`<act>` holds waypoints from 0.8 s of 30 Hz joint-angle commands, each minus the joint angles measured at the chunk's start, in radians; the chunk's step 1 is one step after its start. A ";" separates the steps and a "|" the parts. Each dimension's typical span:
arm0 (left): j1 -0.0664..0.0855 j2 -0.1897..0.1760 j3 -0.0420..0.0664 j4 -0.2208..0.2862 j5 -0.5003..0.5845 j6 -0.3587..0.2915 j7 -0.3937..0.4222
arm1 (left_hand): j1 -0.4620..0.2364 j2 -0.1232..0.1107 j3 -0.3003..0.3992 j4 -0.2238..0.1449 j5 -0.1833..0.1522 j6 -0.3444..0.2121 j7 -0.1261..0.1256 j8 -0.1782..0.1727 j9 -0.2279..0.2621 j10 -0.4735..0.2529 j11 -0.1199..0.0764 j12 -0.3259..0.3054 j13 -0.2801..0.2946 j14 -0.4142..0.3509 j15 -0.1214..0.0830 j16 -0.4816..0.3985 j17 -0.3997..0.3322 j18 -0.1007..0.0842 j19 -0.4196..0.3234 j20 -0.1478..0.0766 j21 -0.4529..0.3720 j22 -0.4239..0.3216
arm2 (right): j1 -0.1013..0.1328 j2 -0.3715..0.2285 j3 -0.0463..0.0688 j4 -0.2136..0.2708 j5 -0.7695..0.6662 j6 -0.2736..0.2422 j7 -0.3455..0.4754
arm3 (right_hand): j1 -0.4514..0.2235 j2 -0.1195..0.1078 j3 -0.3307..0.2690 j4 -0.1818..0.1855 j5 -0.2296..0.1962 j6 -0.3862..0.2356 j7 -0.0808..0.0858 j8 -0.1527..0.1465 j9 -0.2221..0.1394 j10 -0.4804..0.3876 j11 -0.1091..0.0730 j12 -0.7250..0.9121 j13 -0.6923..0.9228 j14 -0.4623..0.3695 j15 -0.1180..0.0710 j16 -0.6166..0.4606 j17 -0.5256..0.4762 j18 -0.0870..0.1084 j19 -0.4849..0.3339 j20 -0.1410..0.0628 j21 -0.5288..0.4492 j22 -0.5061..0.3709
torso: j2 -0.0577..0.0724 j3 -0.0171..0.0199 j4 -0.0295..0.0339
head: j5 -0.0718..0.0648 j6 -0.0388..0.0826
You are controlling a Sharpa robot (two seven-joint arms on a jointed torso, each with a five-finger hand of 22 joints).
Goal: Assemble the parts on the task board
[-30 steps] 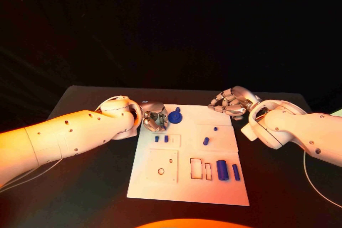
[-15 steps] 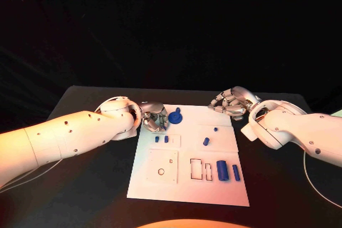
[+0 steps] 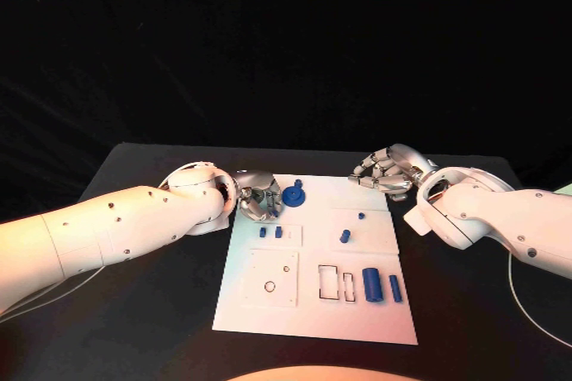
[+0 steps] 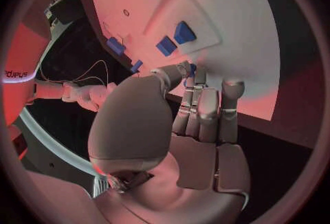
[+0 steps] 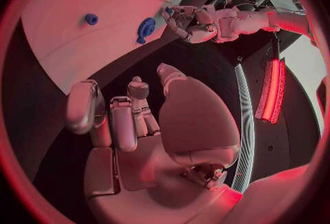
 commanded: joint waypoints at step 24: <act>-0.001 -0.008 0.000 0.004 0.013 -0.004 -0.018 | -0.043 -0.028 -0.027 0.020 0.003 -0.059 0.002 -0.043 -0.004 -0.002 0.006 -0.030 0.005 -0.010 0.008 -0.002 -0.021 -0.013 -0.008 0.009 -0.016 -0.017 | -0.001 -0.001 0.000 -0.005 -0.003 0.006 0.011 | -0.005 -0.012 0.015 0.000 0.001 -0.023 0.002 0.010 -0.006 -0.137 0.004 -0.189 -0.194 0.037 -0.004 -0.045 0.021 0.022 -0.023 -0.002 -0.058 0.082 | 0.000 0.0002 -0.0004 | 0.000 0.000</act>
